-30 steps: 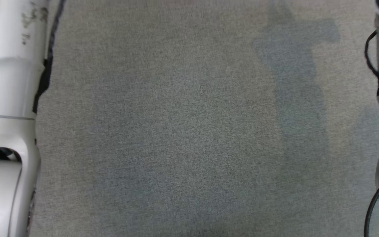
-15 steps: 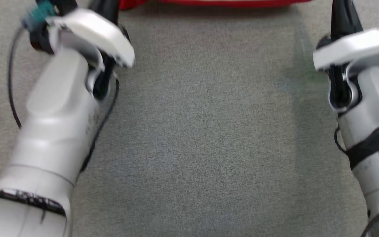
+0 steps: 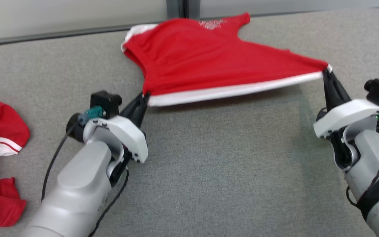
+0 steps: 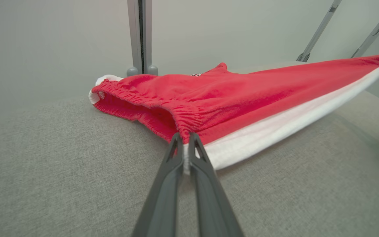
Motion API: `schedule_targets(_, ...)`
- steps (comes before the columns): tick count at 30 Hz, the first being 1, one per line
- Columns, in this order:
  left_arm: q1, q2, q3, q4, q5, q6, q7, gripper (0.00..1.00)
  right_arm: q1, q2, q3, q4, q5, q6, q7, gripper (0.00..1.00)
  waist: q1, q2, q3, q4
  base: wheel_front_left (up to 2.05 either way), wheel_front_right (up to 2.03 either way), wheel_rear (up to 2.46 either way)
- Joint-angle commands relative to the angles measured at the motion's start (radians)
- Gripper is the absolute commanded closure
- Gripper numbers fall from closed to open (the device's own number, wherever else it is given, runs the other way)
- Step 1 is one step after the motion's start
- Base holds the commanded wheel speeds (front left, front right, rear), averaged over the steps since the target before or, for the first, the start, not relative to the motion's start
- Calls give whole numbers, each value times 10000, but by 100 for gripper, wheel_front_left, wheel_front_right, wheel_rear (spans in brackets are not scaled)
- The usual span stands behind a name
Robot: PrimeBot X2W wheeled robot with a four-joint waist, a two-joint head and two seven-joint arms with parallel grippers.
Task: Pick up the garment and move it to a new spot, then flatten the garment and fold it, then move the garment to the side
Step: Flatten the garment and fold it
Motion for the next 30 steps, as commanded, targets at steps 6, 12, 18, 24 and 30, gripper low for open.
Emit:
schedule_targets(6,905,313,-688,-330,-354,14,-47,100,739,-655,1062,-24,694,-15,267,100,0,0,-946,2,0,0,0)
schedule_targets(12,1916,553,-1903,-1349,-962,14,169,100,1653,-1511,2112,-459,1618,-13,1102,100,0,0,-1712,-10,0,0,0)
schedule_targets(18,2673,1036,-2764,-2480,-1809,12,594,100,2539,-2520,2668,-1380,2701,-13,2325,100,0,0,-2255,-48,0,0,0)
schedule_targets(24,3367,1846,-3631,-4082,-2729,13,1147,100,3422,-3817,3000,-2458,3252,-16,3470,100,0,0,-2564,-183,0,0,0)
schedule_targets(30,3923,2781,-4552,-5811,-3357,13,1626,100,4360,-4761,2949,-3533,3531,-16,4535,100,0,0,-2822,-389,0,0,0)
